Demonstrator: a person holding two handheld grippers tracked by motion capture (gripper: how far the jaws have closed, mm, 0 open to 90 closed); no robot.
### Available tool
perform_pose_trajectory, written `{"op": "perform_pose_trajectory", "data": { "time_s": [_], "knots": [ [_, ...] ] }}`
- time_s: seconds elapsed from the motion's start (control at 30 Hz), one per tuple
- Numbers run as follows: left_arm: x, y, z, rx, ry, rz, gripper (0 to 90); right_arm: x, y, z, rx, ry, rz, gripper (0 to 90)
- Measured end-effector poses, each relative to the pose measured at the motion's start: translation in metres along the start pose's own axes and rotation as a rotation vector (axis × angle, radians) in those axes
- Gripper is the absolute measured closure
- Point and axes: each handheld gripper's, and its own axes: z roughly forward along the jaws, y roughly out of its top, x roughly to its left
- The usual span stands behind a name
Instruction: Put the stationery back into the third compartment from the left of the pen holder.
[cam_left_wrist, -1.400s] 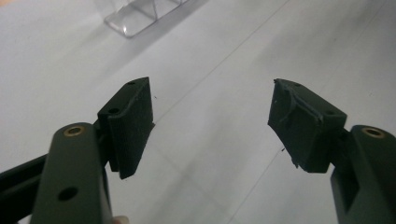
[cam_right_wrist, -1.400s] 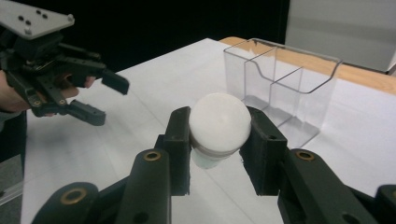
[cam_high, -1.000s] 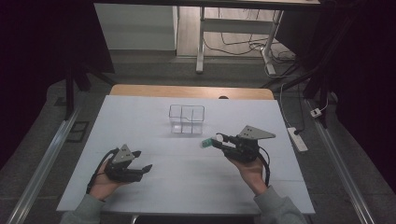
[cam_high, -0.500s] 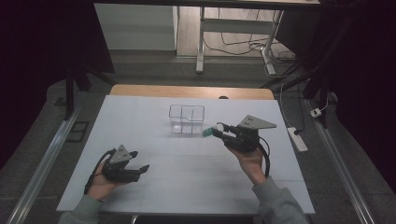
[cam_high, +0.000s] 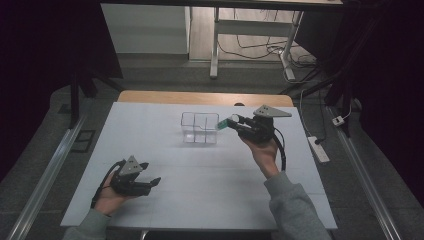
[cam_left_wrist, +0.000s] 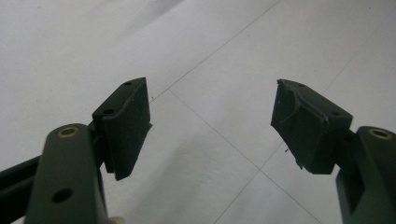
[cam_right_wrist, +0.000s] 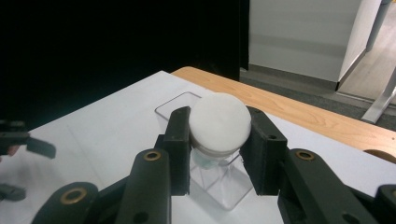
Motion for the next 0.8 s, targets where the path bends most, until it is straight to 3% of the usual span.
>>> {"op": "perform_pose_trajectory", "data": {
  "time_s": [0.4,0.7,0.8],
  "knots": [
    [-0.001,-0.001,0.003,0.014,0.002,0.012,27.5,-0.010,0.009,0.037,0.057,-0.029,0.010,65.0],
    [-0.003,0.000,0.004,0.016,0.017,0.028,27.4,-0.018,0.000,0.061,0.116,-0.032,0.020,64.3],
    [-0.002,-0.001,0.004,0.016,0.019,0.025,27.4,-0.018,-0.002,0.064,0.113,-0.029,0.024,55.0]
  ]
}}
